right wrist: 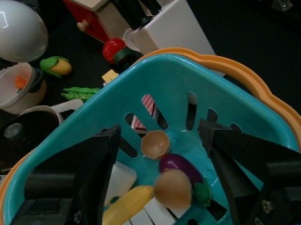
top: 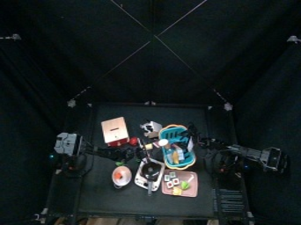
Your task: Place egg shell in basket
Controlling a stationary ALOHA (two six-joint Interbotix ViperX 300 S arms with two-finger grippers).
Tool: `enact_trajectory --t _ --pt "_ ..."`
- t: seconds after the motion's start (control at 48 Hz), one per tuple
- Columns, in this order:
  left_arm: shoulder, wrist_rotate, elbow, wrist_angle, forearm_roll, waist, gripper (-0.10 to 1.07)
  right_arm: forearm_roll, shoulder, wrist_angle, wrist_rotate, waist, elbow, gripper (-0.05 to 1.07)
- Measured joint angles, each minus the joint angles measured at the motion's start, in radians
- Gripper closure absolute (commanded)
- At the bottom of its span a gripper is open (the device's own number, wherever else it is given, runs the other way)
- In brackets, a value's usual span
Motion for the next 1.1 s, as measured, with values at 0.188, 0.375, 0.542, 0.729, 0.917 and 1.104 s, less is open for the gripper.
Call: enact_trajectory --t 0.188,0.375,0.542,0.729,0.917,1.104 --pt "0.0 0.0 0.002 0.0 0.0 -0.002 0.29 0.0 0.0 0.035 0.0 0.0 0.0 0.03" --pt "0.0 -0.002 0.0 0.0 0.0 0.0 0.29 0.0 0.0 0.08 0.002 0.0 0.0 0.03" --pt "0.0 0.0 0.002 0.0 0.0 0.0 0.29 0.0 0.0 0.083 0.002 0.002 -0.002 0.03" --pt "0.0 0.0 0.0 0.0 0.0 0.0 0.29 -0.011 0.002 0.06 -0.002 0.012 -0.035 0.03" --pt "0.0 -0.002 0.0 0.0 0.0 0.0 0.29 -0.037 0.008 0.043 -0.002 0.038 -0.054 0.03" --pt "0.0 0.0 0.0 0.0 0.0 0.0 0.29 -0.038 0.006 0.083 -0.003 0.041 -0.054 0.03"
